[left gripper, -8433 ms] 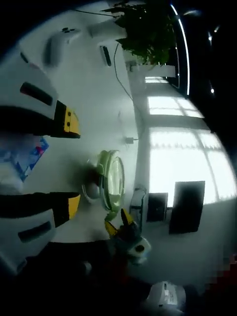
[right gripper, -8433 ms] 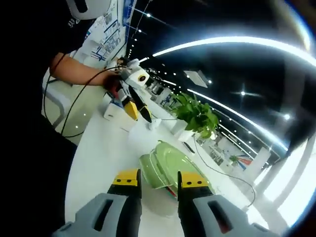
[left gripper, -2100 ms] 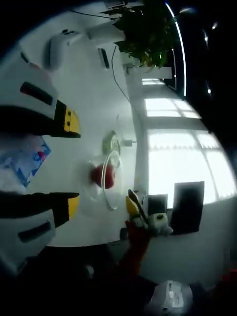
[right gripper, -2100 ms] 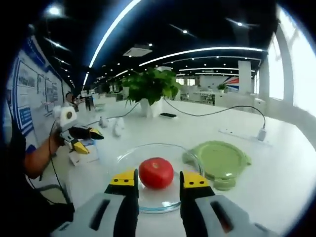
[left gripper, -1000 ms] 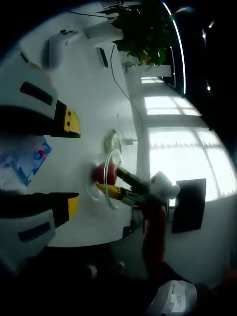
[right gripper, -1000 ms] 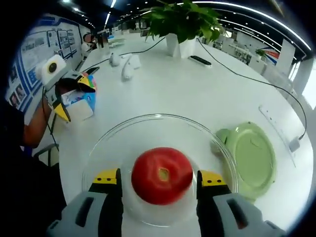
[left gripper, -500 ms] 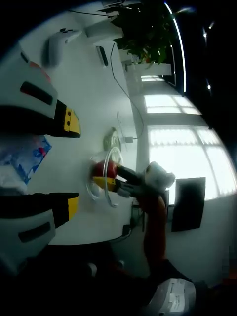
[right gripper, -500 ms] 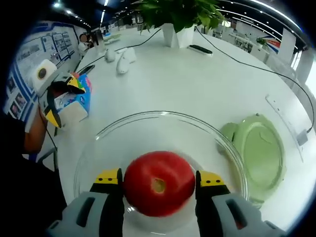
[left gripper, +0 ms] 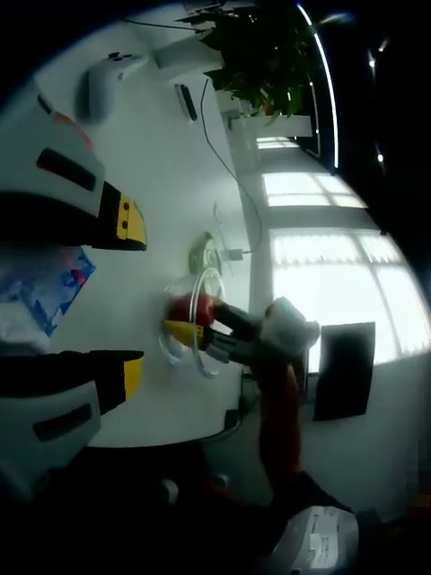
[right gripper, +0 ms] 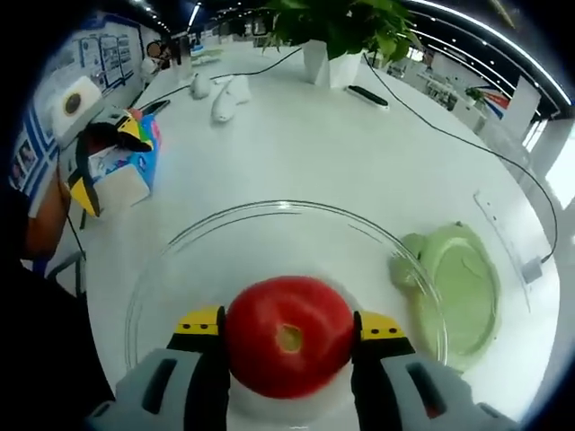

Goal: Open container latches remove lid place lid upside down on tabletop take tomato from container place on tabletop

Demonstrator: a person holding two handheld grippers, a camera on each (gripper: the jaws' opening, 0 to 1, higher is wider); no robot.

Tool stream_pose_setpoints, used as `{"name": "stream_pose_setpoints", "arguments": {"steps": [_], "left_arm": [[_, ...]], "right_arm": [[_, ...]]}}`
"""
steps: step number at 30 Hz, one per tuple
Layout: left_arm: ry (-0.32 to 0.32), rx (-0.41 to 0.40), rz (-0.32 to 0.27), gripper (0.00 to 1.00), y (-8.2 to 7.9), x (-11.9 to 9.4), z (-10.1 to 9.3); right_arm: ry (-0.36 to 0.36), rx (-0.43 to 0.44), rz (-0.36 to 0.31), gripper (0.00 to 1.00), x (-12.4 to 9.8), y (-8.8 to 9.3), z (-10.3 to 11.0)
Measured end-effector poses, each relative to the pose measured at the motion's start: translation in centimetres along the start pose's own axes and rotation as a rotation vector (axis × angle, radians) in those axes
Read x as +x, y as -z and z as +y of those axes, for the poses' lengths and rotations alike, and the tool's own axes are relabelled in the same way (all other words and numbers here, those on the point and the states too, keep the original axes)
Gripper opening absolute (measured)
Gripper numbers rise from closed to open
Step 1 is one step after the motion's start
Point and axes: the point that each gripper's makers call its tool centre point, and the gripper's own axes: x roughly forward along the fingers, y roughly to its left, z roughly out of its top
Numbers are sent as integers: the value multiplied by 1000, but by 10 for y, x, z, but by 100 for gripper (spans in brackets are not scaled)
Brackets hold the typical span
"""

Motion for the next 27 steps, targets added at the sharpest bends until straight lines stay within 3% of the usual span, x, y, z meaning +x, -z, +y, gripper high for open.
{"name": "stream_pose_setpoints", "arguments": {"steps": [7,14,22,27], "left_arm": [[-3,1,3,37,0,0,0],[-5,3,4,37,1,0,1],[-3,1,5,37,1,0,1],[-1,-2,5,37,1,0,1]], "right_arm": [[26,-13,-1,48,-12,4,0],[0,5,-27,48,-28,-2,3],[22,10,-91,47,-68,-11,-8],[49,31,-119,47,-89,-7,-22]]}}
